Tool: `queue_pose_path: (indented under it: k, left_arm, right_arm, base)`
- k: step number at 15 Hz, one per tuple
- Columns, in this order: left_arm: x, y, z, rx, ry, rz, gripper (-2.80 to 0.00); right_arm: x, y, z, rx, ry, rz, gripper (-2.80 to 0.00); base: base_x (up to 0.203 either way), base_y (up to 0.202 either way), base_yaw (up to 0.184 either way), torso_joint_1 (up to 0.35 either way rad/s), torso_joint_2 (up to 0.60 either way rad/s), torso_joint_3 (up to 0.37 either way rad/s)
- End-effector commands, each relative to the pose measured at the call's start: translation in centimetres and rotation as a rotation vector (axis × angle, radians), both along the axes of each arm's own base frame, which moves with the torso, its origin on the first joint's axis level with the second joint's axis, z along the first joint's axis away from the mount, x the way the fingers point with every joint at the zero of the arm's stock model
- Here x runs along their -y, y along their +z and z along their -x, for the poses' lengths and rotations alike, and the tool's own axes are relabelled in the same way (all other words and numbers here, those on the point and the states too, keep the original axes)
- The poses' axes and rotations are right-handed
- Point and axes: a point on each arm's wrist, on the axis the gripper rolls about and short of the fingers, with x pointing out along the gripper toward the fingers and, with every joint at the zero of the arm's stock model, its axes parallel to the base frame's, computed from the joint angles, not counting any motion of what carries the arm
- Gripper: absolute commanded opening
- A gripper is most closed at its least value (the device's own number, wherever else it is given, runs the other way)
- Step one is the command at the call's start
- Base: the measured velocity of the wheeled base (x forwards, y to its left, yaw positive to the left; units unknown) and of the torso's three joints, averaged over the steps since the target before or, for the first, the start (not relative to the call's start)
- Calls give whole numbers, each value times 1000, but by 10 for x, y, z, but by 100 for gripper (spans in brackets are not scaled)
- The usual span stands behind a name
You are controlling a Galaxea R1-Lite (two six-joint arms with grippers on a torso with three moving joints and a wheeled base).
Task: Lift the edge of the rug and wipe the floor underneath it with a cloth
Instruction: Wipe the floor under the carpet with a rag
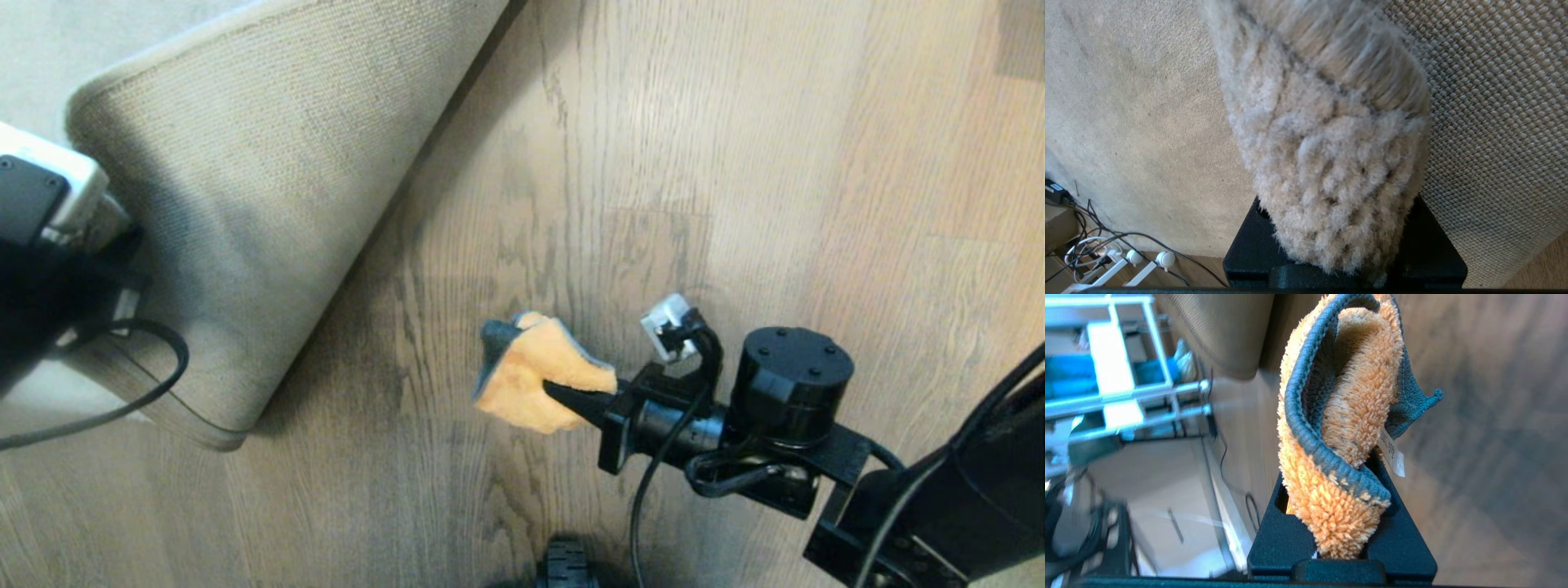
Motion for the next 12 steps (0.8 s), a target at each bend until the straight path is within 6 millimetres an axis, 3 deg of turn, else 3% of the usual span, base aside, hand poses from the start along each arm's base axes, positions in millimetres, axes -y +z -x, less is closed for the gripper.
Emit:
queue_pose_path:
  k: [1,8,12]
  left_arm:
    - [0,0,-1,-1,2,-3,-280]
    - [0,-5,0,-16,4,-3,-280]
    - [0,-7,0,-21,18,-2,-280]
  right_arm:
    - [-25,-13,-1,-12,6,8,-280]
    - [-84,-40,-8,-4,37,4,-280]
    - [-111,-40,-28,55,-79,-78,-280]
  base:
    - [0,0,0,0,0,0]
    - [0,0,0,0,0,0]
    - [0,0,0,0,0,0]
